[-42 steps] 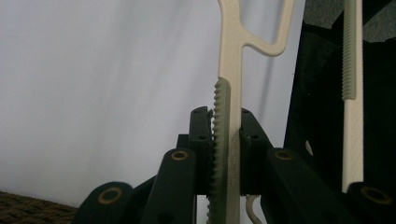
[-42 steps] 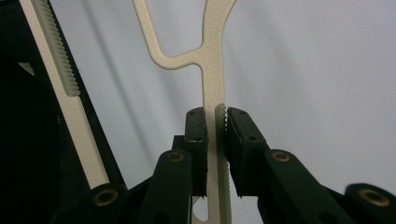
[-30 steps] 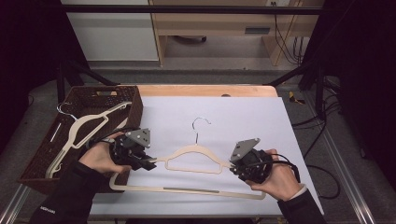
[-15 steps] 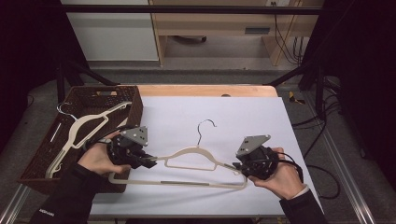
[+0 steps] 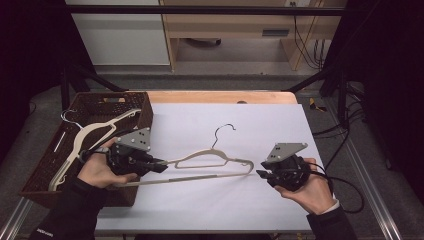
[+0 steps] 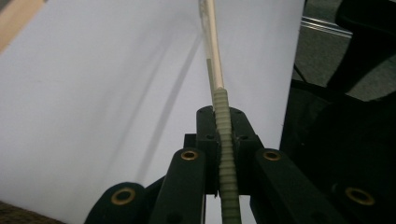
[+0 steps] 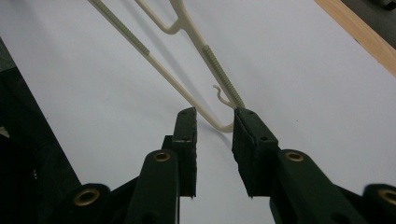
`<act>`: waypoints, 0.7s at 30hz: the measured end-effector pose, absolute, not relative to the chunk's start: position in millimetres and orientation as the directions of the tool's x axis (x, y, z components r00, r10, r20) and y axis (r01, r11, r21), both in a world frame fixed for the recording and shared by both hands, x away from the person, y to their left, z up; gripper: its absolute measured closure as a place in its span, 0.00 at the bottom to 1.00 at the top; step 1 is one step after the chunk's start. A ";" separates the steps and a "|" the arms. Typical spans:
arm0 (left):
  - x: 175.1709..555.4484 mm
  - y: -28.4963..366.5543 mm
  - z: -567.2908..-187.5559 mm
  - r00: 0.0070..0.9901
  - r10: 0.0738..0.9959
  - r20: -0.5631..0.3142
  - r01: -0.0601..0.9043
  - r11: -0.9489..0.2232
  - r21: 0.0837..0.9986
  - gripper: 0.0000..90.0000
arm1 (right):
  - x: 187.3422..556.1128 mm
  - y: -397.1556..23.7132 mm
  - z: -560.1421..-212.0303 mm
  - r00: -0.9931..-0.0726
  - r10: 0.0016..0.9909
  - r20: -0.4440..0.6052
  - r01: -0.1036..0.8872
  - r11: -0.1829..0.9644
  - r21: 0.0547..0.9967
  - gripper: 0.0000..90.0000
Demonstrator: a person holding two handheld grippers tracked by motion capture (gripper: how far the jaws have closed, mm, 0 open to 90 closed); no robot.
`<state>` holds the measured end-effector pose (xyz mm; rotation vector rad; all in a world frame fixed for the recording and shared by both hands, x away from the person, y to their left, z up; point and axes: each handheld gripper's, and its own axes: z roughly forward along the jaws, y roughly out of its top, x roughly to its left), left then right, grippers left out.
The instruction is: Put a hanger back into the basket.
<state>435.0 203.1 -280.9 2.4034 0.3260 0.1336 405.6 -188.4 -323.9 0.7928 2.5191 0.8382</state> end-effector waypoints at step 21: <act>436.4 239.8 -254.6 0.909 0.415 0.033 0.238 -0.582 0.778 0.95 | 405.2 -215.8 -332.0 -0.731 0.671 -0.128 0.433 0.600 0.672 0.78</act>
